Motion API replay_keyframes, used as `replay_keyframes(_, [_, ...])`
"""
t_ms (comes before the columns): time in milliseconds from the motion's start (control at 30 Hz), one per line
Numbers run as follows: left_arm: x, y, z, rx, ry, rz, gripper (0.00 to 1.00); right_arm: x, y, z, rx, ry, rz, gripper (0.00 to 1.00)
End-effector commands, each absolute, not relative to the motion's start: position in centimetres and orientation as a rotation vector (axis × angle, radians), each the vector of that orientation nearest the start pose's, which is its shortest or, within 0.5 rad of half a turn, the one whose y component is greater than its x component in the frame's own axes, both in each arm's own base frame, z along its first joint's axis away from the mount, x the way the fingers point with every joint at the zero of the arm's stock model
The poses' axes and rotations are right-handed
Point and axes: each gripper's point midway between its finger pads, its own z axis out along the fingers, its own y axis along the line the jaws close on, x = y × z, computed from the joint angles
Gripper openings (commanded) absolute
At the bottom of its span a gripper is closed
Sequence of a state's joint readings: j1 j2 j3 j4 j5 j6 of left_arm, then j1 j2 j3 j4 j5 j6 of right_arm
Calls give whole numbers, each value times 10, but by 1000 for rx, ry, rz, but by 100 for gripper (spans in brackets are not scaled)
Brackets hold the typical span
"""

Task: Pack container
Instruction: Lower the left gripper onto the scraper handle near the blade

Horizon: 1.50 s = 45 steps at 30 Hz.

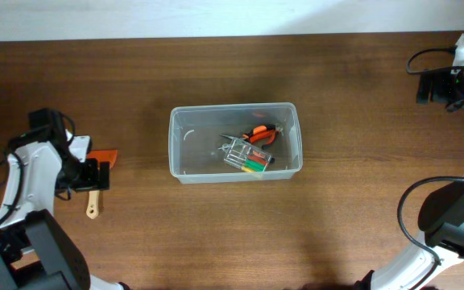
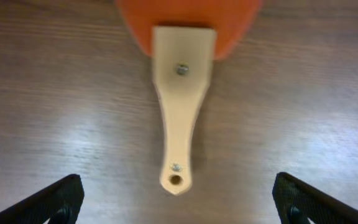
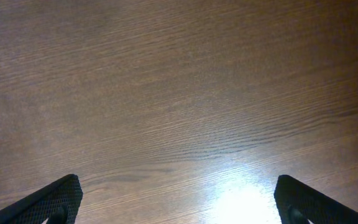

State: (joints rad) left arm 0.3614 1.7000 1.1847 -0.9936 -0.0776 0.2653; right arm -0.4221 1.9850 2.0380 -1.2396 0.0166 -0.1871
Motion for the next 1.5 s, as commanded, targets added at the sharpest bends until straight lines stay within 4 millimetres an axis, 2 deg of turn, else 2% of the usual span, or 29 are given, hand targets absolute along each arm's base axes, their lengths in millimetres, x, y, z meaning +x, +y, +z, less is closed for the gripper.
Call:
replay_keyframes(0, [288,132,58,-220,3078,141,99,419,-189,197,320,2760,-174,99])
replay_keyframes(100, [289,134,58,-225,3071,144,99,419,-189,197,320,2761,-174,99])
replay_keyframes(267, [300,117,57,-166,3028,-9,99,419,-189,197,320,2760,-174,99])
replay_keyframes(333, [303,120,55,-161,3021,6,99,419,-189,197,320,2760,-174,99])
replay_keyframes(633, [311,126,28,-165,3033,19,99,419,-189,197,320,2761,-174,99])
replay_keyframes(967, [297,123,-4,-201,3150,-15,99,419,-189,197,320,2761,-174,99])
replay_keyframes(1167, [293,133,-6,-215,3168,72,99,419,-189,197,320,2760,-174,99])
replay_keyframes(1467, [294,133,-7,-171,3167,72,99,419,-189,197,320,2761,-174,98])
